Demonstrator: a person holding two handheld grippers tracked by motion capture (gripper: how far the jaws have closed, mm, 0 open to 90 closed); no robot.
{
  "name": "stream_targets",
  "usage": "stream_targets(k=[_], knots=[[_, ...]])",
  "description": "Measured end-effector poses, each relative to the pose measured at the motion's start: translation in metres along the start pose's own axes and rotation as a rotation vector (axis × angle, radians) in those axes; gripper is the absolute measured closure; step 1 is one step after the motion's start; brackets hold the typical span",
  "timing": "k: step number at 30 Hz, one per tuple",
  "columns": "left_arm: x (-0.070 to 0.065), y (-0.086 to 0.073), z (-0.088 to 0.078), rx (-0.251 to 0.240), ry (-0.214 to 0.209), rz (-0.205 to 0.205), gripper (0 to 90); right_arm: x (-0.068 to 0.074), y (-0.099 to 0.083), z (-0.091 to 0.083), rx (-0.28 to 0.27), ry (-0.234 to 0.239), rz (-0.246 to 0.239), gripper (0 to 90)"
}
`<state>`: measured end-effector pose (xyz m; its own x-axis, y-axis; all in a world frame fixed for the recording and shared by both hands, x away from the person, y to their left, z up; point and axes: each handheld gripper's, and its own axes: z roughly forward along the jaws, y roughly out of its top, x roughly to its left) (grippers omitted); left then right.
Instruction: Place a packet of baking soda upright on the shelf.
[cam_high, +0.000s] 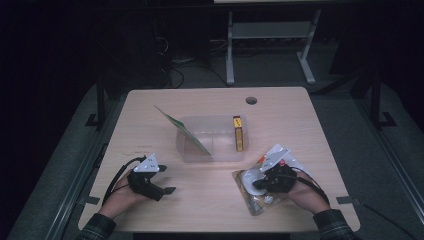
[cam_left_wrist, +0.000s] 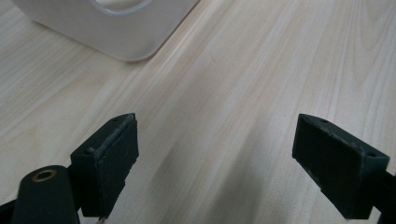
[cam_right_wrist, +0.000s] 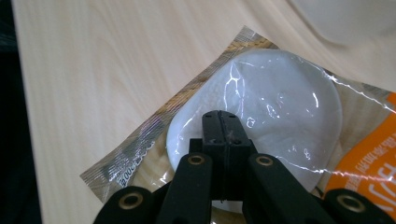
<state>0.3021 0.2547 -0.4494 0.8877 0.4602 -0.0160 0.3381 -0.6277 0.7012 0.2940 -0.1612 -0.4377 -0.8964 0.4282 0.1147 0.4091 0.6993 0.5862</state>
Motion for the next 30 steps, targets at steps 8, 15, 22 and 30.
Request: stream_targets(k=[8, 15, 22, 30], knots=[[-0.003, 0.002, 0.001, -0.003, -0.011, 0.011, 14.1, 0.027, 0.021, 0.021, -0.002, 0.043, -0.068, 90.0], [-0.005, 0.003, 0.003, 0.002, -0.021, 0.018, 14.0, 0.044, 0.035, 0.033, -0.005, 0.054, -0.112, 90.0], [-0.008, 0.006, 0.003, -0.014, -0.037, 0.025, 14.1, 0.058, 0.046, 0.044, -0.009, 0.072, -0.150, 90.0], [-0.013, 0.010, 0.004, -0.044, -0.055, 0.023, 14.1, 0.066, 0.051, 0.047, -0.040, 0.077, -0.175, 87.7]])
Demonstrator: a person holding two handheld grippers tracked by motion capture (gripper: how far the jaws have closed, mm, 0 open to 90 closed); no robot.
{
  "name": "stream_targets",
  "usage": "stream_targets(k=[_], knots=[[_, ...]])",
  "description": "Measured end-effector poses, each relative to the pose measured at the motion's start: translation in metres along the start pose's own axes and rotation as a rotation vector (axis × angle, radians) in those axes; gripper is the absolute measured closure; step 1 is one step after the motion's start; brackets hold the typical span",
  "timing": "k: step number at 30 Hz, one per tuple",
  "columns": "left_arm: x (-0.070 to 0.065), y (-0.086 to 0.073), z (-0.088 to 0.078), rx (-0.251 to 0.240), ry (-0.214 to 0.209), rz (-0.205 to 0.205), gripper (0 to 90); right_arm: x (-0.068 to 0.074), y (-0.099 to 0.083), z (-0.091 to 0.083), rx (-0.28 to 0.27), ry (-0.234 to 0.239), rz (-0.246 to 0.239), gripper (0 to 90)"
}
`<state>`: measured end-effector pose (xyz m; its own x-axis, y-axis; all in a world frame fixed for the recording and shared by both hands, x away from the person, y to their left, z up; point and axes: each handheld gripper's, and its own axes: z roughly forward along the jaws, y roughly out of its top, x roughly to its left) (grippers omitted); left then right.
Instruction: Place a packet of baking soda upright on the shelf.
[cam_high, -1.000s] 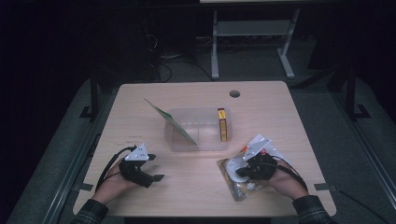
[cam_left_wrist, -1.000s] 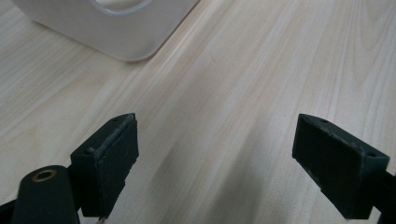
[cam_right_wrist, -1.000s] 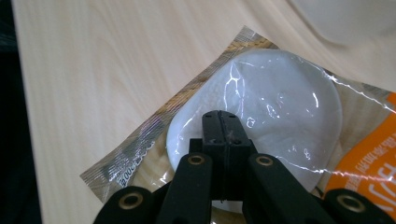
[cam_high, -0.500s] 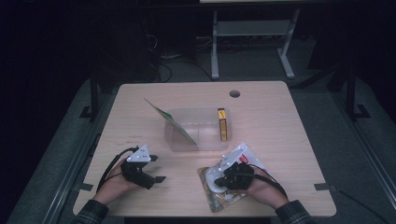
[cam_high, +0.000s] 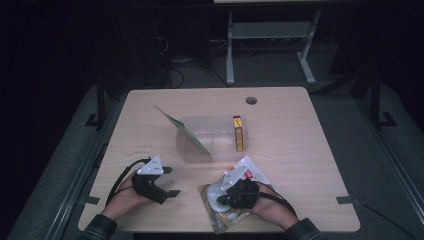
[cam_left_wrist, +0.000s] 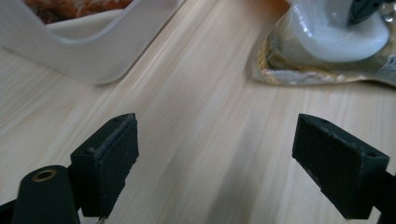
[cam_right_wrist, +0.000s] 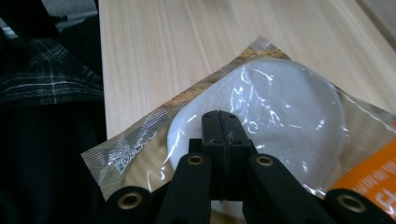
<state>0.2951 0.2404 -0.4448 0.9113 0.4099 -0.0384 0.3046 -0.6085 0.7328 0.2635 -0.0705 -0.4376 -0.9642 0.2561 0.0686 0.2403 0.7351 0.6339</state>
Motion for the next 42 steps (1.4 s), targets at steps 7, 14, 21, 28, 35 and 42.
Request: stream_targets(k=[7, 14, 21, 28, 35, 42], knots=[[-0.009, 0.015, 0.008, -0.052, -0.052, -0.003, 14.7, -0.013, -0.019, -0.035, -0.074, -0.076, 0.122, 63.6], [-0.019, 0.039, 0.028, -0.066, -0.098, 0.017, 15.6, -0.029, -0.044, -0.067, -0.158, -0.176, 0.223, 47.4], [-0.033, 0.060, 0.057, -0.070, -0.152, 0.039, 19.8, -0.030, -0.058, -0.080, -0.185, -0.215, 0.257, 42.2], [-0.034, 0.074, 0.087, -0.036, -0.203, 0.035, 24.9, -0.031, -0.061, -0.081, -0.187, -0.228, 0.255, 41.7], [-0.037, 0.080, 0.106, 0.010, -0.266, 0.034, 33.9, -0.031, -0.061, -0.082, -0.188, -0.234, 0.253, 41.8], [-0.041, 0.081, 0.112, 0.032, -0.296, 0.036, 46.9, -0.031, -0.060, -0.082, -0.192, -0.244, 0.242, 42.1]])
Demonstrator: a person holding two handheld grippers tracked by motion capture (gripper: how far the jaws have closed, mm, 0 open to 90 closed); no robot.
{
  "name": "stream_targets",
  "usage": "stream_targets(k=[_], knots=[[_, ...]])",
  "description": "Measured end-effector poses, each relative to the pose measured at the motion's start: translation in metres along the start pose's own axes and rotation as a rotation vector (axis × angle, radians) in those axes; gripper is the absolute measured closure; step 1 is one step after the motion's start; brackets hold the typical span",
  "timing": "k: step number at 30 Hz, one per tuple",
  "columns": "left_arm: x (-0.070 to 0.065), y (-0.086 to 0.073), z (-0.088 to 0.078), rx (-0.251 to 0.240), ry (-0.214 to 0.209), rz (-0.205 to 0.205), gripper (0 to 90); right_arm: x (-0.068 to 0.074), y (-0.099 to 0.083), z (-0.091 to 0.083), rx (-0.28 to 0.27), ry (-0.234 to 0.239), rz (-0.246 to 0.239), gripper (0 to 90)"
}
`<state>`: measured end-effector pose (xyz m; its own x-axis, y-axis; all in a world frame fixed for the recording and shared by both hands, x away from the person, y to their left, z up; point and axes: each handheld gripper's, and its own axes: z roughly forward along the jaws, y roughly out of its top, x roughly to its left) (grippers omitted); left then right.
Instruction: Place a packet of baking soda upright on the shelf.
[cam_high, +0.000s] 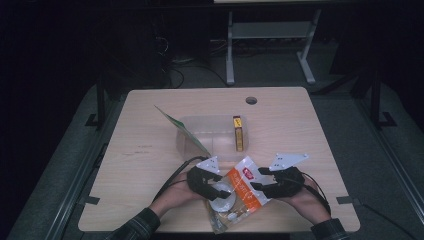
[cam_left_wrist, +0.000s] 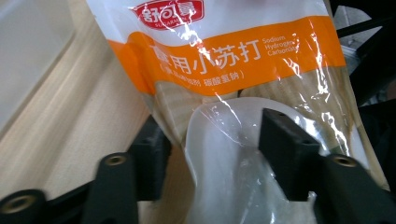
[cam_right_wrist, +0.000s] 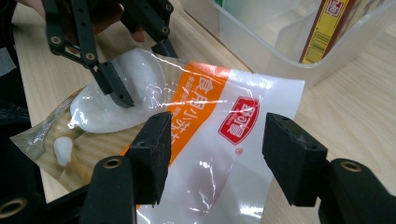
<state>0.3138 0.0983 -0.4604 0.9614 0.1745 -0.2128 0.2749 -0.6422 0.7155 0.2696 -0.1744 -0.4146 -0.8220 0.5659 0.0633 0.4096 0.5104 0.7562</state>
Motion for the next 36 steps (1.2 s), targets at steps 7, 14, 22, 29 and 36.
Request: stream_targets(k=[7, 14, 22, 29, 36], knots=[[-0.003, 0.001, -0.001, 0.007, 0.006, 0.002, 77.6, -0.001, 0.000, -0.001, -0.010, -0.007, 0.009, 42.0], [-0.005, 0.003, -0.010, -0.022, 0.007, -0.004, 89.6, -0.003, 0.000, -0.004, -0.027, -0.007, 0.013, 39.7], [-0.011, 0.006, -0.036, -0.128, 0.063, 0.010, 89.9, -0.005, 0.003, -0.013, -0.094, 0.023, 0.040, 33.6], [-0.016, 0.008, -0.059, -0.195, 0.110, 0.032, 90.0, -0.009, 0.003, -0.019, -0.138, 0.037, 0.053, 30.8], [-0.017, 0.010, -0.077, -0.269, 0.148, 0.019, 90.0, -0.010, 0.002, -0.012, -0.154, 0.101, 0.078, 29.0]])
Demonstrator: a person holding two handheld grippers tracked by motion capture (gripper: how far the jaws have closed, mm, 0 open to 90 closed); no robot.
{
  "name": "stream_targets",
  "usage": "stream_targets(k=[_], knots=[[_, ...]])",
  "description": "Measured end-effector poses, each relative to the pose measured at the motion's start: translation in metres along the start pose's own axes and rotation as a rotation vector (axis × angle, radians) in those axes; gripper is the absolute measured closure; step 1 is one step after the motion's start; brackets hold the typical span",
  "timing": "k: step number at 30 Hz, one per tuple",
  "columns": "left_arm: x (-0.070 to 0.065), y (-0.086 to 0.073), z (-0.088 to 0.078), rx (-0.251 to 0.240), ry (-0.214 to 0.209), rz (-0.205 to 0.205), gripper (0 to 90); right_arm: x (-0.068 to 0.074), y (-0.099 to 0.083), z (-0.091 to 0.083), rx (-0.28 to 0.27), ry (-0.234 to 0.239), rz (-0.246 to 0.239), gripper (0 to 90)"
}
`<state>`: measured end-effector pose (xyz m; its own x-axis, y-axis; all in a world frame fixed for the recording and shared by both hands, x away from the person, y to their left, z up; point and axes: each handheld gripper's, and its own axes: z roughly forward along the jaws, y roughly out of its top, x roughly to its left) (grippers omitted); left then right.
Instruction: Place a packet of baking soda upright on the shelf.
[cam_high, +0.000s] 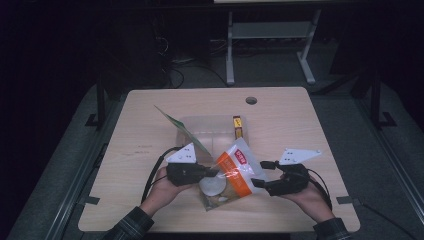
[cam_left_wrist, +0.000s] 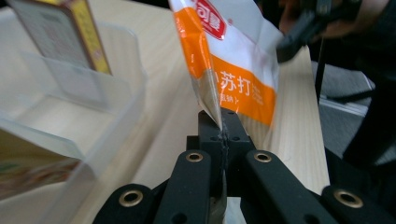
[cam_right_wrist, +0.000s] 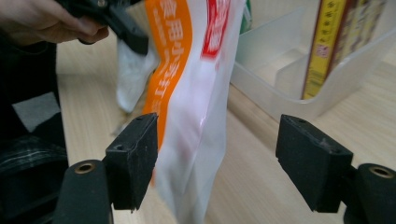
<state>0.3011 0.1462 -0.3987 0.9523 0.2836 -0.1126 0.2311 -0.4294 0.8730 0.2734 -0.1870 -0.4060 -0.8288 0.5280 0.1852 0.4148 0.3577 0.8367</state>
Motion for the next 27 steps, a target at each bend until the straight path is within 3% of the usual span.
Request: stream_targets(k=[7, 11, 27], knots=[[0.001, 0.003, -0.006, -0.035, 0.023, 0.001, 90.0, -0.002, -0.004, 0.015, -0.051, 0.087, 0.052, 31.1], [0.000, 0.004, -0.007, -0.045, 0.023, -0.005, 90.0, -0.001, -0.005, 0.026, -0.048, 0.090, 0.041, 33.4], [0.001, 0.004, -0.008, -0.066, 0.022, -0.020, 90.0, -0.003, -0.005, 0.032, -0.081, 0.224, 0.105, 81.2]])
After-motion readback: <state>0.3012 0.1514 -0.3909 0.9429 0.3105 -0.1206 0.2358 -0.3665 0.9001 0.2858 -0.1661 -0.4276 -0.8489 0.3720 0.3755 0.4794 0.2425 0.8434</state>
